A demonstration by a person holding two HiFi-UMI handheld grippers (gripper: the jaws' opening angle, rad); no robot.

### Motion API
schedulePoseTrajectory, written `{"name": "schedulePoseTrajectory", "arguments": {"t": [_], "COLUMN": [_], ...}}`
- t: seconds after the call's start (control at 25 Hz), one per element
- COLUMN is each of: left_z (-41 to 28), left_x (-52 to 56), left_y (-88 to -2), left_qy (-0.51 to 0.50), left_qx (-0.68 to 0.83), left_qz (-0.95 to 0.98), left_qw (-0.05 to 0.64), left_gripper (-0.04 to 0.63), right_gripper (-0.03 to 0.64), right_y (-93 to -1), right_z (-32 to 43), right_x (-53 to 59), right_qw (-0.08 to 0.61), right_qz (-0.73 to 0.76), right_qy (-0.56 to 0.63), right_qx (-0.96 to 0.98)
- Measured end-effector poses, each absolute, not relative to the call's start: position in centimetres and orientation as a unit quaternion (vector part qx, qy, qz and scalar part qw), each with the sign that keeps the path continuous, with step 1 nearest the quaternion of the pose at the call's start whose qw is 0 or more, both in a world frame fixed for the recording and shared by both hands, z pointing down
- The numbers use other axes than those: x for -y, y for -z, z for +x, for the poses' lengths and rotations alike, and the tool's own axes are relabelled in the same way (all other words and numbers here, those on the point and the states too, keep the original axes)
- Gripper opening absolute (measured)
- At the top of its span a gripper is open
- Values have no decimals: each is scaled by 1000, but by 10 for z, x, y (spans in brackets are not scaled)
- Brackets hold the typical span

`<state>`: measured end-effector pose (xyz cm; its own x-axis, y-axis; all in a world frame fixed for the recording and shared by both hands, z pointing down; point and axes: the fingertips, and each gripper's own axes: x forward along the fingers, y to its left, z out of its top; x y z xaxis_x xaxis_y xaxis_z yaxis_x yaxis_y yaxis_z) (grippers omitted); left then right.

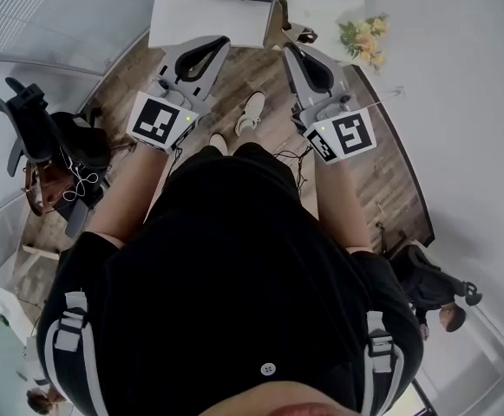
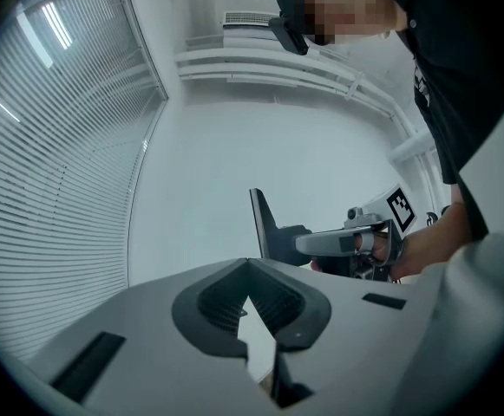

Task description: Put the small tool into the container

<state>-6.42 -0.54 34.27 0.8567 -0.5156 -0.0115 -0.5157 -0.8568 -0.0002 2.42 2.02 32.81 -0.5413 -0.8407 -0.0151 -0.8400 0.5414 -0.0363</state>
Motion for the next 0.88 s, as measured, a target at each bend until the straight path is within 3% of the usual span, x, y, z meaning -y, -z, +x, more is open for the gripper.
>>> {"name": "schedulePoseTrajectory", "arguments": {"t": [0.88], "left_z": [4], "left_x": [148], "left_y": [-352], "left_qy": [26], "left_qx": [-316], "left_qz": [-948], "left_qw": [-6], "left_gripper": [8], "right_gripper": [12], "right_y": [-347], "right_z": [91], "right_x": [134], "right_qw": [22], "right_qz": [-426], "right_qy": [35], "right_qx": [-904]}}
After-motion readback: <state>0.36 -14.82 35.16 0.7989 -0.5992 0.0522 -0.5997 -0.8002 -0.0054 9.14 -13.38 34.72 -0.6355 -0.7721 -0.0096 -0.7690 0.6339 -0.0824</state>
